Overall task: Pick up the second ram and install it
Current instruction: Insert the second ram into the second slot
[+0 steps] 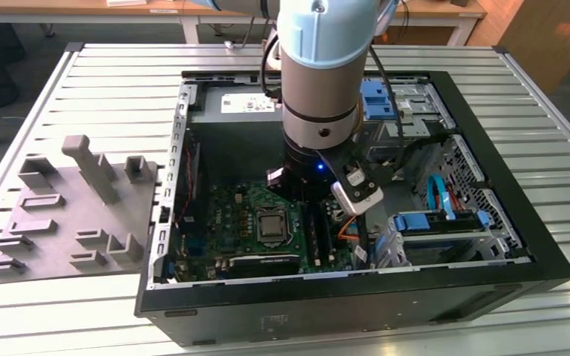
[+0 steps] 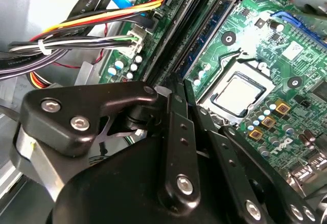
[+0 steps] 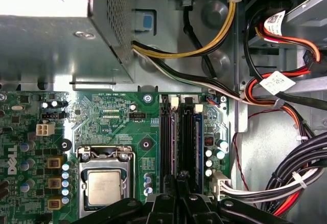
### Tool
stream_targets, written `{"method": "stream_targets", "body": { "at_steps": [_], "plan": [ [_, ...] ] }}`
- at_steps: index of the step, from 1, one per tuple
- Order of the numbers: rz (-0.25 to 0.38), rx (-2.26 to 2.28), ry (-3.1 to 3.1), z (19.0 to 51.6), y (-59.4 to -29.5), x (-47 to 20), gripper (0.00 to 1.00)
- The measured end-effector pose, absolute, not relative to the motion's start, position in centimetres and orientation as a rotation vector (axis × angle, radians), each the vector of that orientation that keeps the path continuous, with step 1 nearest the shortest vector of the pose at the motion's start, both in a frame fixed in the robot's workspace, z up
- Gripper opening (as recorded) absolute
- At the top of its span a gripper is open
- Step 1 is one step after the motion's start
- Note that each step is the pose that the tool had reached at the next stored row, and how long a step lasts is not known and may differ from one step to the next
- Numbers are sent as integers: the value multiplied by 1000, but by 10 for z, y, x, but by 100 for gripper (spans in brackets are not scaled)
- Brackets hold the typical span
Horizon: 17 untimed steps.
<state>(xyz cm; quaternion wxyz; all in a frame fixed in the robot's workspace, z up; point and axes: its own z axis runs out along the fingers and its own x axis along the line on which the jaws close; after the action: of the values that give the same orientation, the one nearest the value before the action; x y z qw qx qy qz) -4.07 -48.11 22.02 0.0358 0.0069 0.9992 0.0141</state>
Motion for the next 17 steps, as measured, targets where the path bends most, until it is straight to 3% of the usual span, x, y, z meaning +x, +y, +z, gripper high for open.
{"method": "stream_targets", "body": {
  "at_steps": [17],
  "plan": [
    [43,25,3070,221,-481,-38,13]
  ]
}}
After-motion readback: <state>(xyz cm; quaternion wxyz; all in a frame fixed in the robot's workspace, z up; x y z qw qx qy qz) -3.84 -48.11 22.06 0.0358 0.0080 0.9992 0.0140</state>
